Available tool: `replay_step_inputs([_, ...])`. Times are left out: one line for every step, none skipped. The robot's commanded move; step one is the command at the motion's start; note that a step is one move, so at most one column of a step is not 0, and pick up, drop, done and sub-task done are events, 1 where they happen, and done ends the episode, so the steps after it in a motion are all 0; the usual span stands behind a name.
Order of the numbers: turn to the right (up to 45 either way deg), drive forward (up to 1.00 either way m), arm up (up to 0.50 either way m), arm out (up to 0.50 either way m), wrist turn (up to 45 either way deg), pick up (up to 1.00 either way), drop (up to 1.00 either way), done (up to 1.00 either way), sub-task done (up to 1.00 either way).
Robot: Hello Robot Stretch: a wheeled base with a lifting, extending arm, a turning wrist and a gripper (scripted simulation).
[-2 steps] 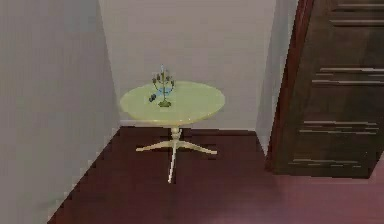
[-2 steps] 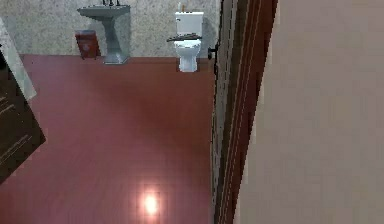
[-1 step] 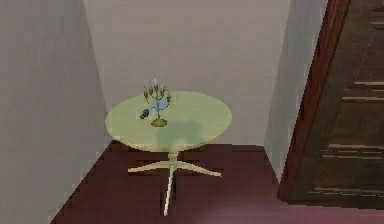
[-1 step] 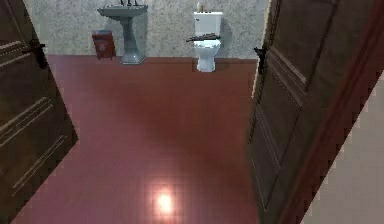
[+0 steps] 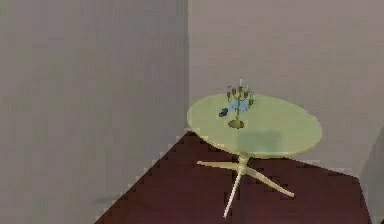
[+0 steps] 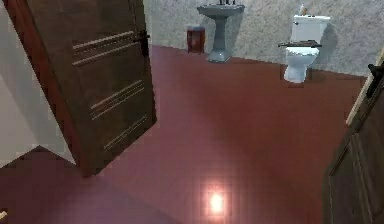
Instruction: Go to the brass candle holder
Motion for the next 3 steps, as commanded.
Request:
replay_step_inputs([0.0,0.60,0.00,0.00,0.0,0.00,0.00,0.00,0.00])
replay_step_inputs([21.0,0.00,0.00,0.00,0.0,0.00,0.00,0.00,0.00])
replay_step_inputs([0.0,0.00,0.00,0.00,0.0,0.00,0.00,1.00,0.00])
